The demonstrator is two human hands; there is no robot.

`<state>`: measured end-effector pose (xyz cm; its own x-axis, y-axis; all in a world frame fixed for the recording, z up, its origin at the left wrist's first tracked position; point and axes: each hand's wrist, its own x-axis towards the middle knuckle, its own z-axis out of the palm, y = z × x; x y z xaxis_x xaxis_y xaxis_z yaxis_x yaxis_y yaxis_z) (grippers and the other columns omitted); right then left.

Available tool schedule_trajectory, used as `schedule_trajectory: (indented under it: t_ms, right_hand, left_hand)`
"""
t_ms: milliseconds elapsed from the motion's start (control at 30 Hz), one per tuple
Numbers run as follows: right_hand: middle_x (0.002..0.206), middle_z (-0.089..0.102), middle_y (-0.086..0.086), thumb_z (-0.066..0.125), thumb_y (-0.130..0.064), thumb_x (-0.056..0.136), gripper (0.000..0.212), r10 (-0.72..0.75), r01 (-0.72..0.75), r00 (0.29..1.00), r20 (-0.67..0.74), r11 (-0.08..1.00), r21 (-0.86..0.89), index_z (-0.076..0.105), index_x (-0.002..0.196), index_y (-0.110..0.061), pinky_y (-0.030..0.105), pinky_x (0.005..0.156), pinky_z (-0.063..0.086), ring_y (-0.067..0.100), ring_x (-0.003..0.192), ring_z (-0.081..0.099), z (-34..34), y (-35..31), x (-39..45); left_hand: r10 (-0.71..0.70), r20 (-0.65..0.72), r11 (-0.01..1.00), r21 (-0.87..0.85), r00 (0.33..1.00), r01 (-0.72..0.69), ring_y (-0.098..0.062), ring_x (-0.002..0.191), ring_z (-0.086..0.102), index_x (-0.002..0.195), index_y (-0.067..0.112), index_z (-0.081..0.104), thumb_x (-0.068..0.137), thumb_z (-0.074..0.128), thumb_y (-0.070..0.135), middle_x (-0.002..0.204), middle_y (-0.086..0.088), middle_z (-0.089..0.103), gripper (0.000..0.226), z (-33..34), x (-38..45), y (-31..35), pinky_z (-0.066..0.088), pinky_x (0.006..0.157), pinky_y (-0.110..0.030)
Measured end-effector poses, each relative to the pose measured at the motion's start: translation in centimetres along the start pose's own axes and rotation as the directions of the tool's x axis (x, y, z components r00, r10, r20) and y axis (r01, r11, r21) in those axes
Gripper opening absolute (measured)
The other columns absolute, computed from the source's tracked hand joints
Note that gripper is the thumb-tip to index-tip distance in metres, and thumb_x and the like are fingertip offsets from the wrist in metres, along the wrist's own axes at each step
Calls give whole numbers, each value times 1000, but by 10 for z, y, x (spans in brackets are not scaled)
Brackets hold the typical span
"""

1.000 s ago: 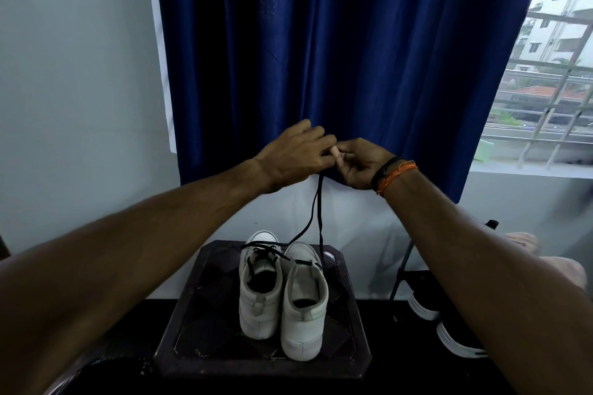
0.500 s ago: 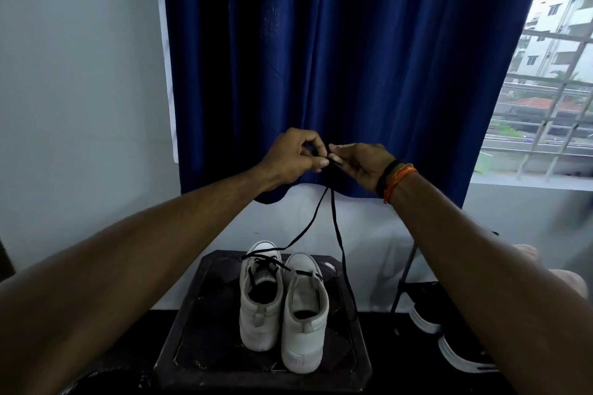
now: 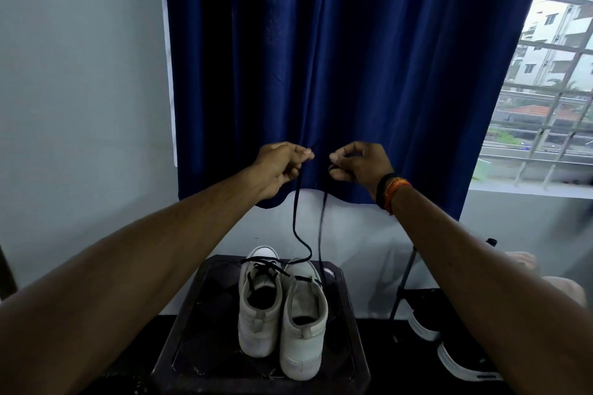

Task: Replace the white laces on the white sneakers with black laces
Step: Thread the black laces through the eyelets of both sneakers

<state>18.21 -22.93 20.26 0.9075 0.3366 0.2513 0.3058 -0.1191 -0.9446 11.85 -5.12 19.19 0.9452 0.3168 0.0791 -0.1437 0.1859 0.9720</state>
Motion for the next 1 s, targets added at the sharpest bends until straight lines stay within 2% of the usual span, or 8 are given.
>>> schedule_trajectory:
  t_ms: [67, 200, 267, 467, 667, 767, 867, 1000]
  right_hand:
    - [85, 72, 16, 66, -6, 96, 11, -22, 23, 999, 42, 999, -36, 63, 104, -1, 25, 64, 60, 16, 66, 71, 4, -3, -1]
    - [91, 70, 21, 53, 0, 101, 8, -60, 57, 994, 87, 998, 41, 57, 108, -1, 27, 67, 61, 20, 71, 72, 13, -13, 0]
    - [92, 72, 22, 60, -2, 98, 8, -100, 100, 993, 58, 995, -9, 60, 106, 0, 26, 66, 61, 21, 72, 73, 14, -17, 2]
    - [84, 75, 15, 76, -10, 88, 12, -241, 230, 969, -48, 958, -174, 73, 94, 1, 23, 67, 61, 17, 69, 74, 12, -23, 2]
    - [96, 76, 12, 76, -4, 87, 14, -229, 228, 966, -117, 973, -27, 77, 100, -2, 27, 78, 62, 20, 87, 76, 14, -43, 7]
    - [100, 75, 15, 73, 0, 88, 16, -196, 207, 973, -125, 974, 86, 76, 104, 0, 31, 83, 61, 24, 94, 75, 16, -63, 11]
    - [97, 77, 11, 75, -6, 88, 15, -217, 235, 958, -190, 969, 80, 77, 103, -7, 32, 84, 62, 22, 92, 75, 16, -86, 19]
    - [93, 77, 2, 77, -15, 87, 9, -264, 282, 930, -257, 959, 39, 77, 95, -19, 32, 86, 61, 19, 91, 74, 13, -126, 32]
  left_hand:
    - [6, -18, 1000, 14, 1000, -6, -7, 67, 56, 86, 9, 70, 87, 71, -1, 91, -4, 78, 10, 2, 1, 1, 48, 63, -20]
    - [81, -36, 994, 80, 996, -78, -10, 66, 57, 81, 10, 67, 82, 74, -3, 83, -8, 74, 15, 10, 1, 0, 49, 60, -20]
    - [137, -34, 983, 126, 990, -132, -10, 66, 59, 84, 10, 69, 81, 75, -3, 78, -4, 72, 15, 11, 1, 1, 50, 61, -22]
    - [267, 65, 918, 287, 962, -274, -8, 81, 69, 93, 9, 79, 83, 74, 0, 93, -3, 78, 14, 14, 0, 13, 54, 68, -21]
    - [351, 12, 884, 326, 936, -336, -13, 82, 70, 83, 13, 78, 82, 78, 3, 87, -3, 78, 11, 23, 4, 36, 53, 66, -21]
    - [385, -51, 881, 318, 922, -350, -6, 80, 69, 83, 13, 76, 82, 79, 3, 85, 0, 76, 11, 29, 4, 56, 50, 61, -15]
    - [430, -84, 870, 306, 899, -387, -2, 81, 70, 86, 12, 76, 81, 80, 4, 86, 2, 76, 10, 37, 4, 81, 49, 60, -8]
    - [504, -127, 837, 316, 854, -446, 0, 76, 70, 80, 15, 75, 79, 82, 2, 80, 5, 76, 15, 47, 3, 125, 51, 61, -9]
